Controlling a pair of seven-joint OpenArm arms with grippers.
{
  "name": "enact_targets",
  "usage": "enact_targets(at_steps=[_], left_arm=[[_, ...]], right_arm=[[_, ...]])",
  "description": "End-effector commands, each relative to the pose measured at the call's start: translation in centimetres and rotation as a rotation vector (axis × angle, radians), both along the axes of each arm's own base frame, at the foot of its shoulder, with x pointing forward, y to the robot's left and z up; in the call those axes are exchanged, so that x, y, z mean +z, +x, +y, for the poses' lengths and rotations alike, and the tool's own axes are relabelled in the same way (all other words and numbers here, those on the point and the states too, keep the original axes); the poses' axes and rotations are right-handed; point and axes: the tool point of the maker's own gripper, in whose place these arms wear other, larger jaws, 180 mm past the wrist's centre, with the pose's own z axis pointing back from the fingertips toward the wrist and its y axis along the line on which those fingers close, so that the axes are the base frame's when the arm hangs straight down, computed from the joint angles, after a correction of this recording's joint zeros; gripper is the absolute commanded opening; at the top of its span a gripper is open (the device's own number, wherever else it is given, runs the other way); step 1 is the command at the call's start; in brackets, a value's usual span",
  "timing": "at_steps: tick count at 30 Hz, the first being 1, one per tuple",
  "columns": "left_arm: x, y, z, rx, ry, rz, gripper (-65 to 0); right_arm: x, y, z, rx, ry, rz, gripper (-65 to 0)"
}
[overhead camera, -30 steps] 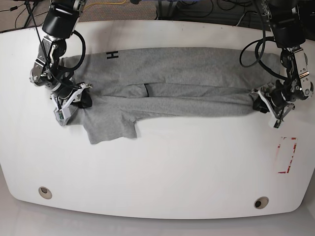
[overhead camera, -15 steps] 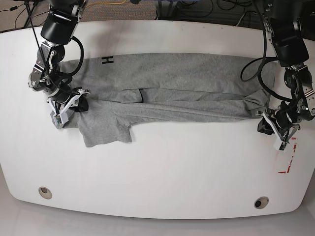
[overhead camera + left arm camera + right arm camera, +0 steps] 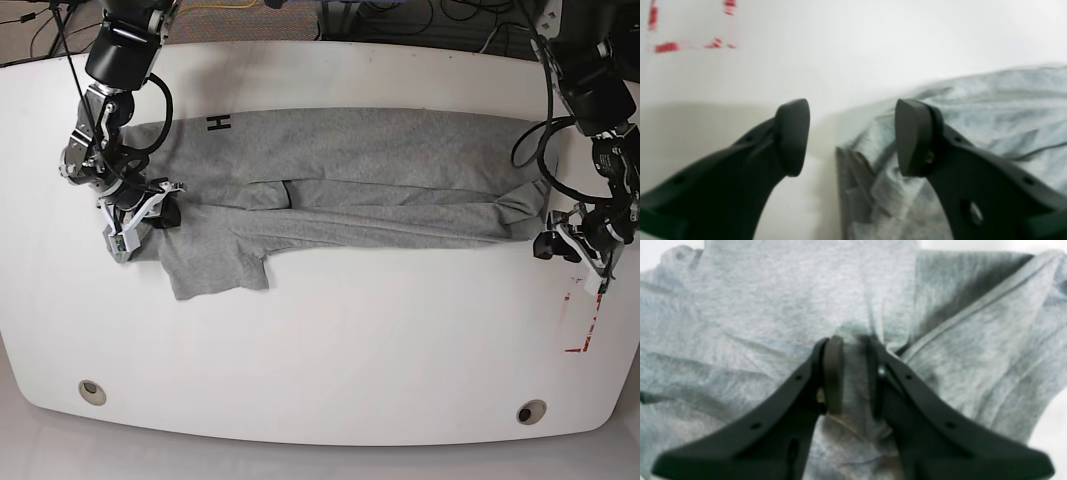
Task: Layout the t-shirt on the table in an organized manner, then fold the t-shirt properly
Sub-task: 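Move the left gripper to the folded edge and pinch it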
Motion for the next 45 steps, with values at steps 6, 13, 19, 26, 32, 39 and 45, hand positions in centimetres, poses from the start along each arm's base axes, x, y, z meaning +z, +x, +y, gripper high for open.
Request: enact_targets(at_steps=[6,13,19,26,32,39,45], left_arm=[[0.0,-0.8,1.0,0.016,0.012,-0.004,-26.7],[-0.8,-0.7,-0.4,0.002,-0.013,0.003,-26.7],[-1.0,-0.2,-1.8,-0.040,-0.008,0.000,-26.7],[-1.3,0.1,-3.2,-0.088,-0.002,-0.006,-26.7],[-1.3,0.1,-3.3,-0.091,-0.001,-0.005,-36.8],[-1.3,0.0,-3.2,-0.090,0.003,-0.003,-46.5],[-1.8,-0.5,-3.0,-0.089,0.008,0.012,-65.0]], right_arm=[[-0.5,-0.5,-0.4,0.006,-0.034,0.044,-53.1],[-0.5,-0.5,-0.3,0.006,-0.031,0.044,-53.3],[-0.5,-0.5,-0.3,0.006,-0.031,0.044,-53.3],[-0.5,-0.5,-0.3,0.006,-0.030,0.044,-53.3],[-0.5,-0.5,-0.3,0.003,-0.028,0.042,-53.3],[-0.4,-0.5,-0.4,0.000,-0.025,0.040,-53.3],[-0.4,-0.5,-0.5,-0.001,-0.027,0.040,-53.3]])
